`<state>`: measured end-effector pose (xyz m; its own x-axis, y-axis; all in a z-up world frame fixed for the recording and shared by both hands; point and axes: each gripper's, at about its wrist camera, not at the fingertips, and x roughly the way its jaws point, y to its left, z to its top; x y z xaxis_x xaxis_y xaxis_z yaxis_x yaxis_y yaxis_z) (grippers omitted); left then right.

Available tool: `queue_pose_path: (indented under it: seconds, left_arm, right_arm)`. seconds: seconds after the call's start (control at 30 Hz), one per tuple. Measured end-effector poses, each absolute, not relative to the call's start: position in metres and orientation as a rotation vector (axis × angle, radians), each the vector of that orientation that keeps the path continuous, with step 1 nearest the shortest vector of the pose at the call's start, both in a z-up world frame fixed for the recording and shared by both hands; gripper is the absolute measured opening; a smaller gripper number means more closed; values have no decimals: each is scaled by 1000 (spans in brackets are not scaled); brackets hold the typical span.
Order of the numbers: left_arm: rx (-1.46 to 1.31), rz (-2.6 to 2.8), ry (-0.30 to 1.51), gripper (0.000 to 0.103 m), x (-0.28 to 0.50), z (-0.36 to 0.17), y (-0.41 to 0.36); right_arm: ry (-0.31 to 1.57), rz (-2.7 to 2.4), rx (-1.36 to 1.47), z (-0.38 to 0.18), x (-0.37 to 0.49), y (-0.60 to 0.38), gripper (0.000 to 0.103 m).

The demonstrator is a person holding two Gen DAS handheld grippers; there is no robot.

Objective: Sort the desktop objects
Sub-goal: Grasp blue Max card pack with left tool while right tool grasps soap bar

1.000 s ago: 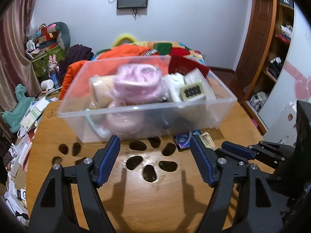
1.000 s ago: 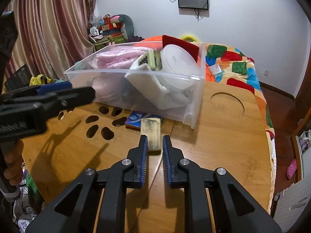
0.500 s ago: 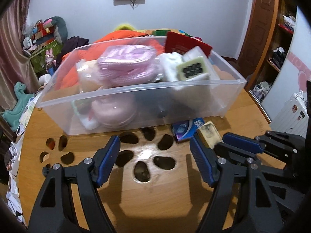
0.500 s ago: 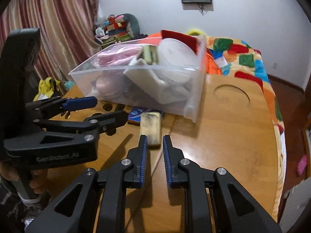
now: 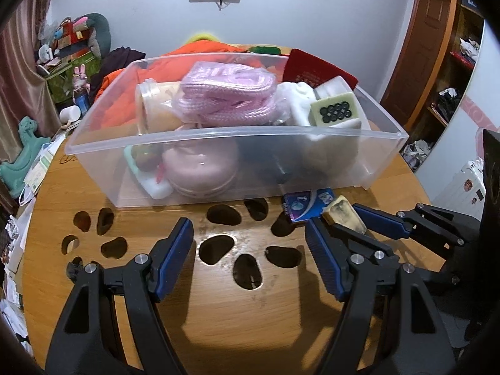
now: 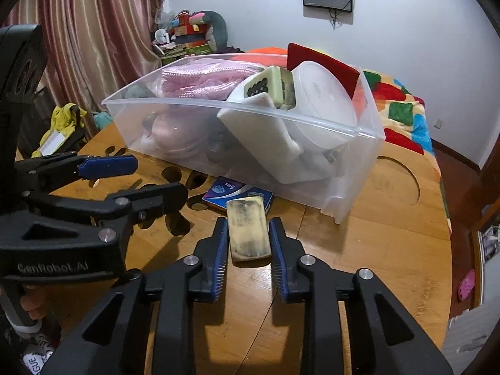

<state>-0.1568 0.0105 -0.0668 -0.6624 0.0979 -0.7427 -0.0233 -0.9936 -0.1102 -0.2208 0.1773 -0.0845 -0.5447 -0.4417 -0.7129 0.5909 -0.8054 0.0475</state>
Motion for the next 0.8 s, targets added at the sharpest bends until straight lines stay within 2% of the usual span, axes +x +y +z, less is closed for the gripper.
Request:
queue_pose_path:
  seconds: [0.23,0.7,0.77,0.8]
  left_arm:
    - [-1259,2774,-98,73,-165,-68,32]
    - [-1296,2766,-4,73,-182,-79,72]
    - [-1297,2781,15,70,-184,-80,74]
    - [-1300,2799,22,65,-186,-80,75]
  right_arm:
    - [255,-2338,1004,-84,-215,190,22]
    - [106,-2382,1000,-80,-219,236,22]
    - [97,-2382,998,-80,-220,239,22]
    - [92,-2382,998,-80,-220,241,22]
